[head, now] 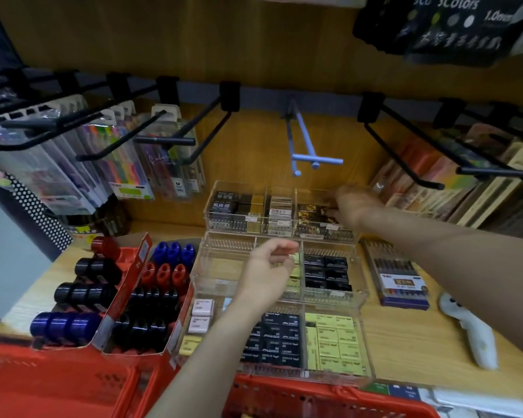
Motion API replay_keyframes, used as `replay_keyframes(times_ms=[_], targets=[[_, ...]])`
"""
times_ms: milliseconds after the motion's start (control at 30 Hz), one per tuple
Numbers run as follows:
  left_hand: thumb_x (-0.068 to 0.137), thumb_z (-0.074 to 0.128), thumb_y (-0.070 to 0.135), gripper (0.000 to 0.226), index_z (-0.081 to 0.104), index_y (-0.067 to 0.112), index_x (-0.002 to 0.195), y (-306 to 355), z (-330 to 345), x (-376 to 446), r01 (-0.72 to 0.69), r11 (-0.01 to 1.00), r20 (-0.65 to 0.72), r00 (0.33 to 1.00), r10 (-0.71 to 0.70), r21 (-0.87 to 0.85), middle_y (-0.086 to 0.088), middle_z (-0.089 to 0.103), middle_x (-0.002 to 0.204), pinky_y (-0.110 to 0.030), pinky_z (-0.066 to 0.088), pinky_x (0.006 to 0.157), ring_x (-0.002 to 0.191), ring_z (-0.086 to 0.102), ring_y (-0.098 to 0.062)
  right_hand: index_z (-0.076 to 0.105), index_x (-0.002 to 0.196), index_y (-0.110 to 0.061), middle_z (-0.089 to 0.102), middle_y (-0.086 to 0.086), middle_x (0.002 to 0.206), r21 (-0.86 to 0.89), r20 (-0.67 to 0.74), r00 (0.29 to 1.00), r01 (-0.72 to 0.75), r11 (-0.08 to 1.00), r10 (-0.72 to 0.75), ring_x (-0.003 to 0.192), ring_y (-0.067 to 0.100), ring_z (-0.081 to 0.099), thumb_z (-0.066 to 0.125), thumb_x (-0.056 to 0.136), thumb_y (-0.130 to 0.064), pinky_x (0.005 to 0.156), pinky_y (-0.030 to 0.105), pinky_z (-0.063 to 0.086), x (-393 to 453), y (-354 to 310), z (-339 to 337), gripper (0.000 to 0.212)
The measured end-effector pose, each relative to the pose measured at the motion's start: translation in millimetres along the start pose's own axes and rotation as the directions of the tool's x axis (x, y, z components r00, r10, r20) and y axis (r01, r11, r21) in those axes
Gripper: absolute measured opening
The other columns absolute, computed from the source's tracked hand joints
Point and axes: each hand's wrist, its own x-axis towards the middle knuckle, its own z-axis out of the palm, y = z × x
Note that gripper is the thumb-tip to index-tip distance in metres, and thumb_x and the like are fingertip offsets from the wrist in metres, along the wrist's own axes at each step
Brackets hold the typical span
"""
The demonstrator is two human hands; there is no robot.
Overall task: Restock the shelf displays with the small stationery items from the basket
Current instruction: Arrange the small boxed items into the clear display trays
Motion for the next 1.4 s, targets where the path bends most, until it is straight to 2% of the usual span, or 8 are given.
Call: replay_keyframes(times_ms=[200, 333, 500, 700, 867, 967, 1067, 1400], targets=[[0.095, 0.061, 0.013, 0.026, 0.062, 0.035, 0.108, 6.3, -2.6, 3.3, 0.061, 0.994, 0.006, 0.998, -0.061, -0.087, 0.012, 0.065, 0.113, -0.028, 0.057, 0.087, 0.101, 0.064, -0.010, 0.056, 0.129, -0.018, 0.053, 0.001, 0.124, 0.328, -0.216, 0.976, 0.055, 0.943, 0.018, 0.102, 0.020, 0.058, 0.056, 0.097, -0.015, 0.085, 0.026, 0.047, -16.1, -15.9, -11.0, 0.032], [0.090, 0.069, 0.032, 0.025, 0.062, 0.042, 0.111, 17.0, -2.5, -0.4, 0.048, 0.968, 0.009, 0.999, -0.048, -0.245, 0.010, 0.072, 0.107, -0.040, 0.051, 0.099, 0.108, 0.064, -0.012, 0.049, 0.115, -0.035, 0.063, -0.008, 0.100, 0.862, -0.207, 0.976, 0.147, 0.485, 0.072, 0.075, 0.007, 0.067, 0.070, 0.089, -0.017, 0.064, 0.024, 0.054, -72.8, -41.6, -14.3, 0.038], [0.094, 0.064, 0.021, 0.019, 0.068, 0.030, 0.110, 17.6, -1.4, -8.5, -0.027, 0.956, -0.038, 0.999, 0.017, -0.293, 0.003, 0.075, 0.103, -0.032, 0.055, 0.089, 0.098, 0.070, -0.013, 0.062, 0.096, -0.017, 0.065, 0.007, 0.089, 0.992, -0.007, 0.997, -0.002, 0.126, 0.074, 0.064, 0.013, 0.064, 0.075, 0.082, -0.001, 0.061, 0.025, 0.058, -109.1, -55.2, -0.2, 0.025], [0.095, 0.062, 0.014, 0.020, 0.072, 0.031, 0.101, 17.5, -7.0, -6.8, -0.020, 0.950, -0.053, 0.999, 0.003, -0.312, 0.005, 0.075, 0.098, -0.027, 0.058, 0.083, 0.091, 0.069, -0.010, 0.069, 0.102, -0.018, 0.072, -0.005, 0.093, 0.872, -0.119, 0.993, 0.115, 0.476, -0.021, 0.077, 0.006, 0.069, 0.084, 0.074, -0.020, 0.073, 0.018, 0.057, -107.4, -36.4, -14.0, 0.031], [0.094, 0.063, 0.018, 0.027, 0.064, 0.027, 0.119, 17.9, -2.4, 2.4, -0.034, 0.985, -0.067, 0.998, 0.022, -0.171, 0.006, 0.071, 0.101, -0.029, 0.055, 0.088, 0.099, 0.065, -0.012, 0.071, 0.108, -0.020, 0.067, -0.007, 0.101, 0.352, -0.265, 0.904, 0.415, 0.839, -0.335, 0.088, 0.003, 0.061, 0.076, 0.083, -0.026, 0.085, 0.021, 0.053, -97.5, -24.0, -28.3, 0.027], [0.095, 0.059, 0.033, 0.045, 0.047, 0.032, 0.139, 6.9, 3.5, 3.6, -0.086, 0.977, -0.004, 0.996, 0.089, 0.193, 0.016, 0.061, 0.120, -0.034, 0.050, 0.097, 0.111, 0.057, -0.008, 0.066, 0.116, -0.016, 0.067, 0.003, 0.111, 0.285, -0.322, 0.919, 0.325, 0.902, -0.229, 0.098, 0.014, 0.062, 0.067, 0.090, -0.028, 0.090, 0.033, 0.054, -67.5, -7.2, -33.6, 0.028], [0.095, 0.055, 0.047, 0.048, 0.048, 0.035, 0.140, -11.6, 5.0, 2.3, -0.235, 0.757, 0.189, 0.971, 0.150, 0.610, 0.017, 0.042, 0.149, -0.031, 0.023, 0.114, 0.137, 0.037, -0.008, 0.063, 0.120, -0.016, 0.062, 0.003, 0.115, 0.383, -0.252, 0.966, 0.048, 0.922, 0.054, 0.101, 0.018, 0.057, 0.065, 0.093, -0.024, 0.092, 0.030, 0.047, -29.6, 8.8, -33.5, 0.028], [0.090, 0.059, 0.053, 0.056, 0.044, 0.040, 0.143, -21.6, 4.2, 6.4, -0.253, 0.712, 0.208, 0.966, 0.152, 0.655, 0.019, 0.041, 0.151, -0.029, 0.019, 0.115, 0.141, 0.032, -0.007, 0.061, 0.124, -0.019, 0.062, 0.008, 0.121, 0.011, -0.116, 0.991, -0.065, 0.998, 0.066, 0.107, 0.027, 0.059, 0.055, 0.098, -0.027, 0.088, 0.034, 0.052, 3.1, 2.3, 5.6, 0.028]])
